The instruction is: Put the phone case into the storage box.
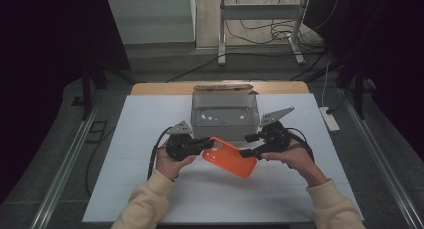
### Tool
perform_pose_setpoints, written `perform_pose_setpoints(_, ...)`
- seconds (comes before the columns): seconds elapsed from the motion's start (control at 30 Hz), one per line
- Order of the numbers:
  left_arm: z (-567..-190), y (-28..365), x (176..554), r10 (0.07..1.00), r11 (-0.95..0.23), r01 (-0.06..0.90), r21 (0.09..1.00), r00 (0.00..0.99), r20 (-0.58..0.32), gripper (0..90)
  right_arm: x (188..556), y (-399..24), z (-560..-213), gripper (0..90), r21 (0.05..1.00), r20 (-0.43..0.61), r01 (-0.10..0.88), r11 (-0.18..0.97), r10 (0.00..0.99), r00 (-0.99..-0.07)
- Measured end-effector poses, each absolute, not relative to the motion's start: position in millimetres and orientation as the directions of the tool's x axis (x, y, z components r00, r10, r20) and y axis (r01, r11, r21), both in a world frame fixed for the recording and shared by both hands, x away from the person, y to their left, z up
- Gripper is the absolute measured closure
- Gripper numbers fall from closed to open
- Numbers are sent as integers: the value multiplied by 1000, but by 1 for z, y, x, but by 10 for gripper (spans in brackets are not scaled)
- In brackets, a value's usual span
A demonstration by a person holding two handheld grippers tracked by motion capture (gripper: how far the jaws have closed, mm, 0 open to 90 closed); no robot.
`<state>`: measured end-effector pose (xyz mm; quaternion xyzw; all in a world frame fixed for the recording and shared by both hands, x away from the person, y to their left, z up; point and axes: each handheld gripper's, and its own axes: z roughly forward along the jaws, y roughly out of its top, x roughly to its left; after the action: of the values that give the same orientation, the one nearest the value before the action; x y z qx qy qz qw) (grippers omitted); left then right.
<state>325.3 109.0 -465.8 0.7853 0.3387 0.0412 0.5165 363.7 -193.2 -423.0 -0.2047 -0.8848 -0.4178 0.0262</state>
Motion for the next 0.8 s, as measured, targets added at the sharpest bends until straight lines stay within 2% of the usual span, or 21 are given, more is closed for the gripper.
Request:
perform_pose_setpoints(0.57,-466,105,324,570,-240,482,843,773,-279,825,365,-185,-429,315,717,246,420,556,363,-899)
perform_pose_setpoints(0.8,-466,104,323,568,-241,478,845,775,-277,824,366,-179,-435,342,690,270,450,567,375,-887)
